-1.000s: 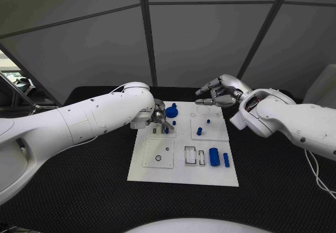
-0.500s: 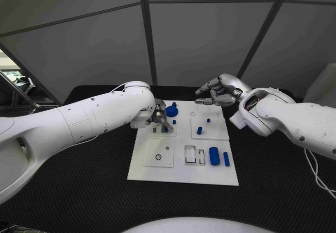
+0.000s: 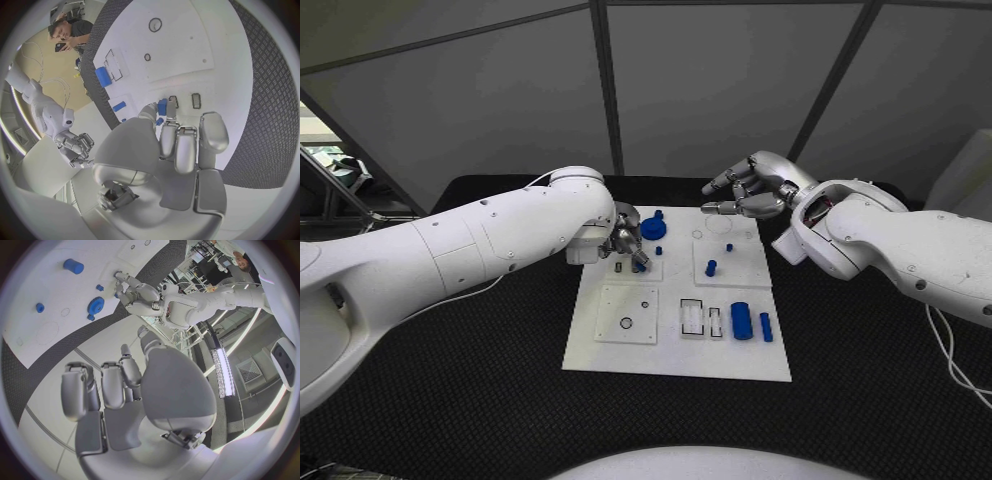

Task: Assemble the parts on the task board

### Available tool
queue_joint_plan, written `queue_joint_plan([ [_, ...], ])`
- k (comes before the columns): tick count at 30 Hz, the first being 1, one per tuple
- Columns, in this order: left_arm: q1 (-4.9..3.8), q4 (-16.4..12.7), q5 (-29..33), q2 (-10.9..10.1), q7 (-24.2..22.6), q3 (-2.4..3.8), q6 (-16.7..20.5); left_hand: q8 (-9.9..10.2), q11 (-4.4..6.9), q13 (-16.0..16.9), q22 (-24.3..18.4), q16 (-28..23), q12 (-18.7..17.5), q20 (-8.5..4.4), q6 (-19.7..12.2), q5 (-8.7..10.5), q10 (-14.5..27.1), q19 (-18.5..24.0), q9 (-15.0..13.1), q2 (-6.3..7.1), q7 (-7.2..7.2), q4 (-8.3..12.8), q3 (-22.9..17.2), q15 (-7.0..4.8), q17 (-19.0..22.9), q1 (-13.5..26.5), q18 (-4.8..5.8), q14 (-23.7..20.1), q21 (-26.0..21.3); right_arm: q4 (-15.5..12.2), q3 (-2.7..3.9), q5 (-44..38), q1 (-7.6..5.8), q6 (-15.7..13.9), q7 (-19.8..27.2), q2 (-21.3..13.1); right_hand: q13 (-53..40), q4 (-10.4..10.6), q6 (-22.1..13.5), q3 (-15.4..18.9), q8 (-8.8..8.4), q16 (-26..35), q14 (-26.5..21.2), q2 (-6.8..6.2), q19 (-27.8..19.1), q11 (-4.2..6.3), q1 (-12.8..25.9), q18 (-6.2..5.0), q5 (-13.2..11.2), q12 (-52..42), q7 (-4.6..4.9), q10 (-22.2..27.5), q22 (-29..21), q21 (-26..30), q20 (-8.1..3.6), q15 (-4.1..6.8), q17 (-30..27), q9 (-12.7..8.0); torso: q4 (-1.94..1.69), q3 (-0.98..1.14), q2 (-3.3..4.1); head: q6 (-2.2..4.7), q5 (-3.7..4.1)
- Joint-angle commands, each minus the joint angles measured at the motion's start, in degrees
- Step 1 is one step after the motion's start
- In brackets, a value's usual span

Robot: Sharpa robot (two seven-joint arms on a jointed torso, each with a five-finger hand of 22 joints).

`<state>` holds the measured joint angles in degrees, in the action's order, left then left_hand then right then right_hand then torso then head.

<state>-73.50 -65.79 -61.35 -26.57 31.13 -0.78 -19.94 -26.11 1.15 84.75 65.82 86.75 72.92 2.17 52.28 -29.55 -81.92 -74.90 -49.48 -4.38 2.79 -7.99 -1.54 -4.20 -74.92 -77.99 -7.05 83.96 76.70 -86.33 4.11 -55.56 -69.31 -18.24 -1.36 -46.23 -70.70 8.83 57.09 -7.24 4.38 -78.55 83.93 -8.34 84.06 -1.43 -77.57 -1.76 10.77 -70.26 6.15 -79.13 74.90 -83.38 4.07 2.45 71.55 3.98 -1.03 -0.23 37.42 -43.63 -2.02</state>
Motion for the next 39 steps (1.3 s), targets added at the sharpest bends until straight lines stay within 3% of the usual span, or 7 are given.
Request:
queue_joint_plan([
  [1, -0.05, -0.6, 3.0, -0.5, -1.2, 0.02, 1.4, 0.3, 0.13, -3.2, 0.3, 0.2, -0.6, -0.21, 0.6, -2.63, -0.2, 0.2, -0.8, -2.14, -0.12, 0.7, -2.3, -0.25, -11.5, -2.7, 1.9, 4.7, 0.3, 0.0, 0.06, -0.2, -0.14, 0.6, 0.1, 0.0, 0.0, -0.4, -0.1, -0.1, -0.36, 0.3, 2.0, 0.25, 0.2, -0.07, 0.2, -0.67, 0.4, -0.3, 0.2, -0.3, 5.6, 0.1, -0.44, 0.3, 0.1, -0.1, -0.06, 0.04, -0.02, -0.09, -0.07],
  [8, -0.02, -3.0, 5.0, -2.4, -1.0, 0.02, 5.9, 0.7, 0.14, -3.0, 1.0, 0.3, -1.0, -0.17, 1.2, -4.68, -0.6, 0.0, -2.8, -0.1, -0.15, 1.7, -8.2, -0.24, -11.7, -0.3, 1.98, 4.8, 0.5, 0.1, 0.05, -0.2, -0.14, 0.9, 0.0, 0.0, -0.1, -0.4, -0.1, -0.1, -0.37, 0.3, 2.0, 0.29, 0.2, -0.07, 0.2, -0.67, 0.4, -0.4, 0.2, -0.3, 5.6, 0.1, -0.44, 0.3, 0.0, -0.1, -0.05, 0.02, -0.02, 0.0, -0.2],
  [11, 0.02, -4.8, 5.0, -3.6, -0.4, 0.02, 9.1, 0.7, 0.22, -2.8, 1.5, 0.4, -0.9, -0.25, 1.7, -7.3, -0.9, -0.4, -3.6, 1.1, -0.26, 2.3, -10.6, -0.4, -11.9, 1.0, 2.07, 4.9, 0.8, 0.1, 0.05, -0.2, -0.13, 1.0, -0.1, -0.1, -0.1, -0.5, -0.1, -0.1, -0.38, 0.4, 2.0, 0.32, 0.2, -0.07, 0.2, -0.66, 0.5, -0.4, 0.2, -0.3, 5.7, 0.1, -0.44, 0.31, 0.0, -0.1, -0.13, 0.04, -0.04, -0.13, -0.24],
  [13, 0.08, -6.1, 4.8, -4.4, 0.0, 0.02, 11.0, 0.8, 0.28, -2.6, 1.8, 0.5, -0.8, -0.31, 2.0, -7.79, -1.1, -0.6, -4.0, 1.75, -0.31, 2.7, -12.1, -0.47, -12.0, 1.8, 2.12, 5.0, 0.9, 0.2, 0.05, -0.3, -0.13, 1.1, -0.2, -0.1, -0.1, -0.5, -0.1, -0.1, -0.38, 0.4, 2.0, 0.32, 0.2, -0.07, 0.2, -0.66, 0.5, -0.4, 0.2, -0.3, 5.7, 0.1, -0.44, 0.31, 0.0, -0.1, -0.24, 0.04, -0.05, -0.15, -0.27],
  [17, 0.34, -8.4, 3.7, -5.9, 0.5, 0.02, 13.9, 1.0, 0.4, -2.5, 2.4, 0.8, -0.8, -0.4, 2.3, -7.93, -1.3, -1.0, -4.8, 2.52, -0.43, 3.2, -14.1, -0.56, -12.3, 3.2, 2.22, 5.1, 1.1, 0.4, 0.05, -0.4, -0.13, 1.3, -0.2, -0.1, -0.1, -0.5, -0.1, -0.1, -0.38, 0.4, 2.0, 0.32, 0.2, -0.07, 0.2, -0.66, 0.5, -0.4, 0.2, -0.3, 5.7, 0.1, -0.44, 0.31, 0.0, -0.1, -0.49, 0.09, -0.07, -0.23, -0.37],
  [24, 1.08, -9.9, 1.4, -7.2, 1.4, 0.0, 15.7, 1.1, 0.49, -2.3, 2.8, 1.0, -0.6, -0.46, 2.6, -7.9, -1.6, -1.2, -5.2, 2.93, -0.53, 3.4, -15.1, -0.62, -12.6, 4.1, 2.29, 5.2, 1.3, 0.5, 0.04, -0.7, -0.13, 1.4, -0.1, -0.1, -0.1, -0.5, -0.1, -0.1, -0.38, 0.4, 2.0, 0.32, 0.2, -0.07, 0.2, -0.66, 0.5, -0.4, 0.2, -0.3, 5.7, 0.1, -0.44, 0.31, 0.0, -0.1, -0.56, 0.14, -0.11, -0.35, -0.53],
  [39, 2.83, -9.6, -2.4, -6.6, 3.1, 0.0, 16.9, 1.1, 0.59, -2.1, 3.2, 1.2, -0.2, -0.53, 2.9, -7.85, -1.8, -1.5, -5.5, 3.19, -0.63, 3.7, -15.7, -0.72, -12.8, 4.6, 2.36, 5.3, 1.5, 0.6, 0.04, -2.5, -0.12, 1.4, 0.0, -0.1, 0.0, -0.6, -0.1, -0.1, -0.41, 0.3, 2.0, 0.36, 0.2, -0.08, 0.2, -0.66, 0.6, -0.3, 0.21, -0.3, 5.7, 0.1, -0.44, 0.31, 0.0, -0.1, -0.44, 0.12, 0.0, -0.42, -0.7],
])
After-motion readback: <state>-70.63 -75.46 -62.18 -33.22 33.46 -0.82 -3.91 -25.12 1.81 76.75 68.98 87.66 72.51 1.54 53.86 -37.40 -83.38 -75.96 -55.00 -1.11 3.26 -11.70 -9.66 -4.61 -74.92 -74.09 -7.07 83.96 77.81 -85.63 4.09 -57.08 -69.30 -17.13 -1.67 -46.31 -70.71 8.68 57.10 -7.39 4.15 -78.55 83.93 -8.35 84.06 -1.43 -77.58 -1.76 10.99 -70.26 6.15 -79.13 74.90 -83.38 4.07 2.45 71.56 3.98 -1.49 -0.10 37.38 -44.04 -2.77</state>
